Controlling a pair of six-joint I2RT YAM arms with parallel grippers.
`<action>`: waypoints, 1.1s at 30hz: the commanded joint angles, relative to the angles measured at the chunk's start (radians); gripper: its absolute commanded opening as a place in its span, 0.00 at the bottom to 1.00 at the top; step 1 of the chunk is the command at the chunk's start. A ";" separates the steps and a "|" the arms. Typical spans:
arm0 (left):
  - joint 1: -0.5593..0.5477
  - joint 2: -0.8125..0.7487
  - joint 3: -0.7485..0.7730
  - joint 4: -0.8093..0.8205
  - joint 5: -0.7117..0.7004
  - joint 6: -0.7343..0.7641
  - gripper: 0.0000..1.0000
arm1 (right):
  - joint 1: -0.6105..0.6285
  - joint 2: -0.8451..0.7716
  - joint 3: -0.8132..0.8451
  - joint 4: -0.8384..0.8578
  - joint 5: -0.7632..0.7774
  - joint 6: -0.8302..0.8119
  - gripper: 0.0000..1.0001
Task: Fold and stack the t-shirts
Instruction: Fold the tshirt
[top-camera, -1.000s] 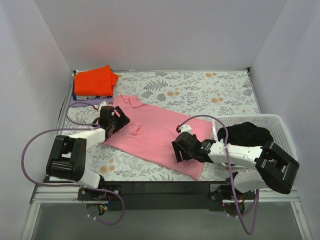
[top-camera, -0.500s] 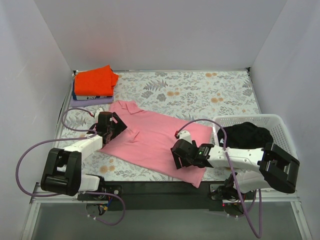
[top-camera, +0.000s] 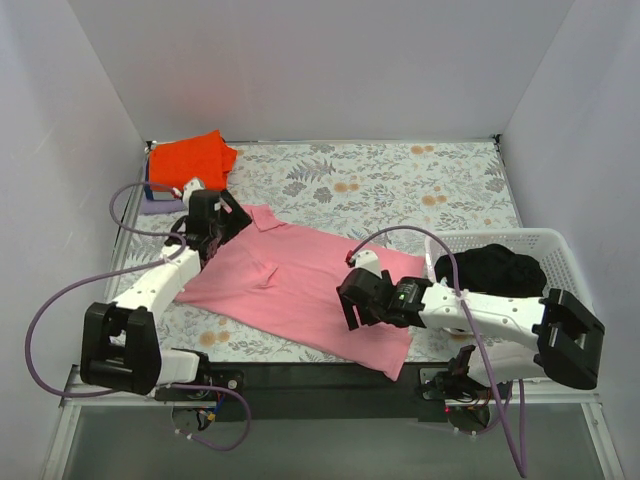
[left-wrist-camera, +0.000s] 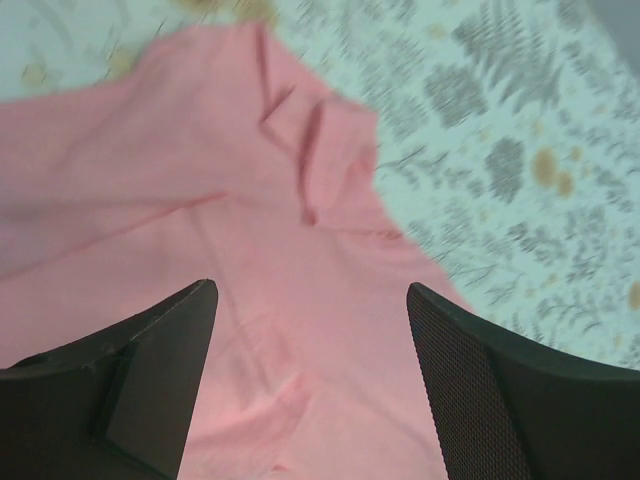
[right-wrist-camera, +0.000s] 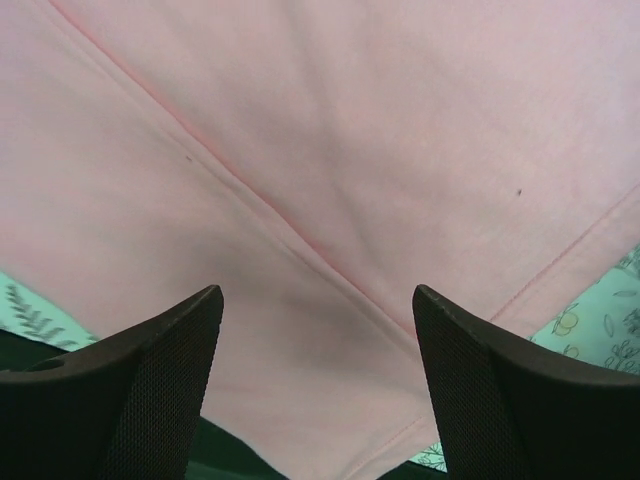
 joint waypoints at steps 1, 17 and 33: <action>-0.010 0.076 0.146 0.004 -0.018 0.048 0.76 | -0.052 -0.051 0.096 -0.020 0.063 -0.067 0.84; -0.013 0.544 0.484 0.015 0.037 0.120 0.70 | -0.428 -0.066 0.146 0.111 -0.053 -0.333 0.83; -0.013 0.616 0.494 0.015 0.073 0.100 0.57 | -0.454 -0.109 0.084 0.117 -0.083 -0.319 0.83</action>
